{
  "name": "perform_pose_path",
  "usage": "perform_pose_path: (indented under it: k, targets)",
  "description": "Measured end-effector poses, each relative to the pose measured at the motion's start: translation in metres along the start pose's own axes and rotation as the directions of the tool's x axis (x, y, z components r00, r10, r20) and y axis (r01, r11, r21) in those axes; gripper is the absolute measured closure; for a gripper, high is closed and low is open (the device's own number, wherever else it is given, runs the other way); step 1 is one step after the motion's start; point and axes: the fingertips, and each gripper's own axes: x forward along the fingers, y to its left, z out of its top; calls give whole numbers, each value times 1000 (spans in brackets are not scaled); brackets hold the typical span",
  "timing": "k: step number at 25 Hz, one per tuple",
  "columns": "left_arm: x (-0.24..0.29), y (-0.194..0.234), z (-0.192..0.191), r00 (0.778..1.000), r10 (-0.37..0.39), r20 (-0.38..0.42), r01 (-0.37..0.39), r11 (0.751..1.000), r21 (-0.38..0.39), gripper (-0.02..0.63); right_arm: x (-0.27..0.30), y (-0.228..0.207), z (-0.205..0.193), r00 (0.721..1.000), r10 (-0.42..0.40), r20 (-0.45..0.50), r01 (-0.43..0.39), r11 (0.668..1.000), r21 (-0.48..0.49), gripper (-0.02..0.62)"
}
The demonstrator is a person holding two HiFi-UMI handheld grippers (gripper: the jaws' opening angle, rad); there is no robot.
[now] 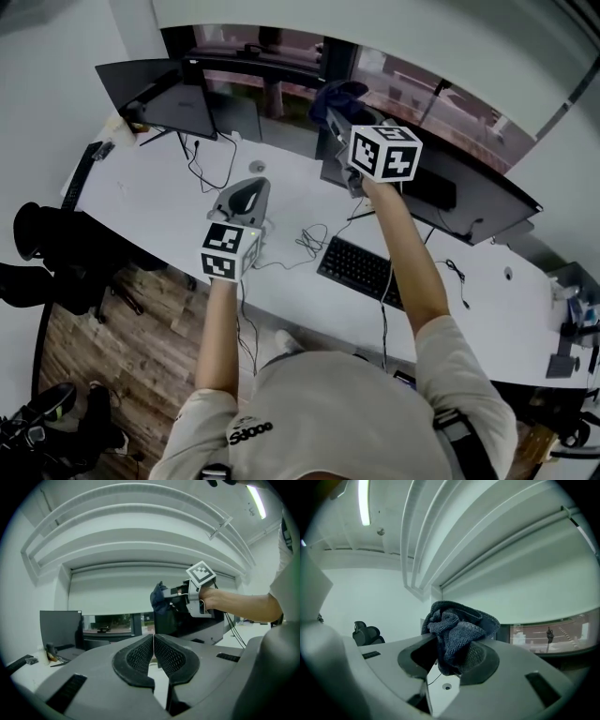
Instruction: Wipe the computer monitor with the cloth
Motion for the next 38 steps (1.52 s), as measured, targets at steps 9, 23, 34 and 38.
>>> perform_pose_path:
  k: [9,23,34,38]
  targets:
    - [-11,-102,27,996,-47,74,47,999,4,588,-170,-25,-20,998,-59,-18,56,989,-134,491]
    - [-50,-287,36,981,-154,118,148,987,58,586,-416,-47,-89,977,-193,-93,176,970,-166,491]
    - [-84,-347,53,974,-177,144,160,980,121,586,-495,-15,-94,973,-213,-88,178,939,-295,491]
    - [-96,-358,59,971,-183,155,162,977,140,586,-513,-3,-94,972,-217,-85,177,926,-332,491]
